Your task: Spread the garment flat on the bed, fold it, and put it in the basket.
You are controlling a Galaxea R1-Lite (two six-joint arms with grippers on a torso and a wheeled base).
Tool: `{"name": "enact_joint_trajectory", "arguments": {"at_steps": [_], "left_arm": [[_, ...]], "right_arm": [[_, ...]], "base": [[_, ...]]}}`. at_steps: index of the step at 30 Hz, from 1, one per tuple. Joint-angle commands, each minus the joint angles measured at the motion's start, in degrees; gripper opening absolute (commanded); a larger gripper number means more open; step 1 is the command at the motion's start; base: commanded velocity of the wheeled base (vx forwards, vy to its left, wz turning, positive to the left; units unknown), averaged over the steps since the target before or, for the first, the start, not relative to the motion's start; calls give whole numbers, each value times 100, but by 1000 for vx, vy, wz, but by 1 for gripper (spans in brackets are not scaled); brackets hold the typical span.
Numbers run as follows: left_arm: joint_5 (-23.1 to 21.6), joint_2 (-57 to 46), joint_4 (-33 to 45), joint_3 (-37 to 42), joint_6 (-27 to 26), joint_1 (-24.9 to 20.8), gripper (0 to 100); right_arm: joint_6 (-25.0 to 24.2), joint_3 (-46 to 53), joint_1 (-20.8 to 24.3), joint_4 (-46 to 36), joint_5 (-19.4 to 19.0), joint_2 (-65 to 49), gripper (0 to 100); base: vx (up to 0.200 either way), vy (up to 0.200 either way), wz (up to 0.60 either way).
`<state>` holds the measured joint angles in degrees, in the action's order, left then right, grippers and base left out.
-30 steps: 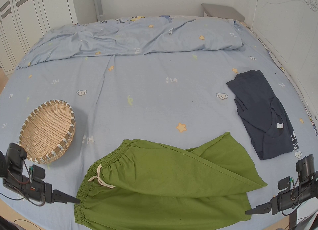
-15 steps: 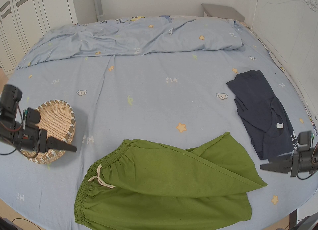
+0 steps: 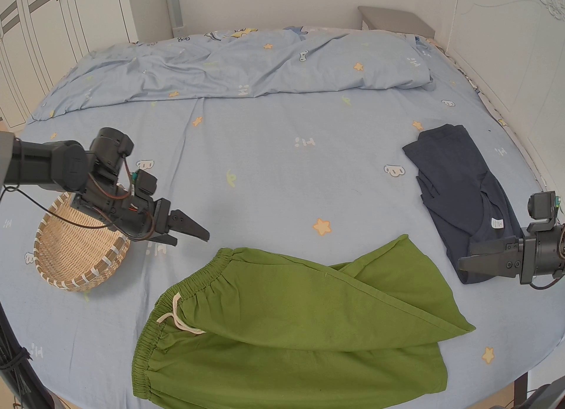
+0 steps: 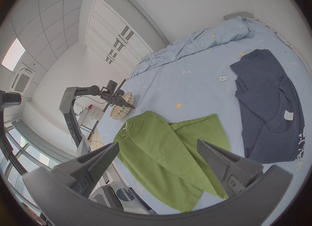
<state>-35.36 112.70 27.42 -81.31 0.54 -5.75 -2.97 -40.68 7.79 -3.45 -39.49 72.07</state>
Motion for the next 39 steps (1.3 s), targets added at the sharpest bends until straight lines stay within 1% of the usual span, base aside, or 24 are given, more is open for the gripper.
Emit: {"name": "enact_joint_trajectory", "arguments": {"at_steps": [1,6,8,10,16,23,24,30,39], "left_arm": [[3,771,1,-245,122,-277,100],[3,903,-52,-236,236,-629,100],[12,938,-61,-245,254,-699,100],[21,991,-61,-254,254,-717,100],[355,1228,-61,-350,254,-681,100],[372,1342,-123,-447,289,-708,100],[372,1368,-175,-482,324,-708,0],[311,1377,-395,-535,623,-717,0],[302,1272,-430,-544,685,-637,0]], "right_arm": [[-1,-1,214,2,11,149,100],[-1,51,214,29,11,149,100],[-1,60,214,29,11,149,100],[-1,60,214,29,11,141,100],[-10,51,214,29,11,149,100],[-10,51,214,37,11,149,100],[-1,51,214,29,11,149,100],[-10,51,205,37,2,158,100],[-1,43,205,37,2,193,100]], "base": [[0,0,0],[0,0,0],[0,0,0],[0,0,0],[0,0,0],[0,0,0],[0,0,0],[0,0,0],[0,0,0]]}}
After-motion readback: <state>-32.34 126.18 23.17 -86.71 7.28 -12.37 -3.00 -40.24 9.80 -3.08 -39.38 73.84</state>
